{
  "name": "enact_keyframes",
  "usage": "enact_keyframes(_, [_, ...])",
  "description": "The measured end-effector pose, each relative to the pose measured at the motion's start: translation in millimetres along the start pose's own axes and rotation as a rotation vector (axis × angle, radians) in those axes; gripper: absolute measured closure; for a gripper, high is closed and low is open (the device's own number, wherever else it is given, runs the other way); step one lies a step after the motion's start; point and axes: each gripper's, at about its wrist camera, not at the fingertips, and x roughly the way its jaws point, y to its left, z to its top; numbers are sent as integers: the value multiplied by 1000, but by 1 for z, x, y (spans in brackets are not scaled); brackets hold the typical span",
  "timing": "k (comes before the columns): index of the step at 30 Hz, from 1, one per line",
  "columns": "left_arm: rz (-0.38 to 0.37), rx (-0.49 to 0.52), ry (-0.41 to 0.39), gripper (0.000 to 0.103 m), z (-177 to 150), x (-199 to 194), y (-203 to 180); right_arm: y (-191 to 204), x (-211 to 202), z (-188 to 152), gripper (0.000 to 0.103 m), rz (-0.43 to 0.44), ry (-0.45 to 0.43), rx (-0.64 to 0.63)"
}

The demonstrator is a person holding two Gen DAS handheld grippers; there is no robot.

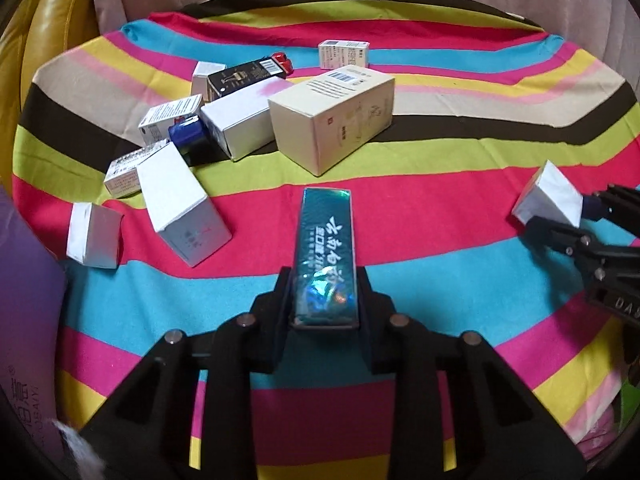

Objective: Organize rigid objects
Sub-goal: 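Grasp the teal box with the left tool while the right tool grasps the white box, then carry both held boxes over the open lavender storage box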

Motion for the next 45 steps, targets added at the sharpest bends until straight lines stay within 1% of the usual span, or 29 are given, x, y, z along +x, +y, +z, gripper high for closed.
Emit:
enact_keyframes(7, [2, -12, 6, 70, -10, -9, -7, -6, -7, -8, 60, 12, -11, 38])
enact_keyframes(13, [-29, -19, 14, 70, -22, -22, -19, -6, -11, -16, 60, 22, -4, 58])
enact_keyframes(19, [-33, -19, 10, 70, -26, -34, -24, 1, -25, -21, 60, 34, -9, 66])
enact_keyframes(26, [-7, -21, 4, 70, -29, -49, -21, 6, -39, -20, 60, 42, -27, 87])
enact_keyframes(35, [38, -59, -60, 70, -26, -85, -4, 22, -60, -15, 60, 59, -59, 83])
enact_keyframes(40, [52, -73, -100, 70, -26, -105, 9, 41, -70, -7, 60, 78, -76, 48])
enact_keyframes(45, [76, -121, -135, 70, -27, -127, 29, 64, -80, 6, 60, 95, -90, -3])
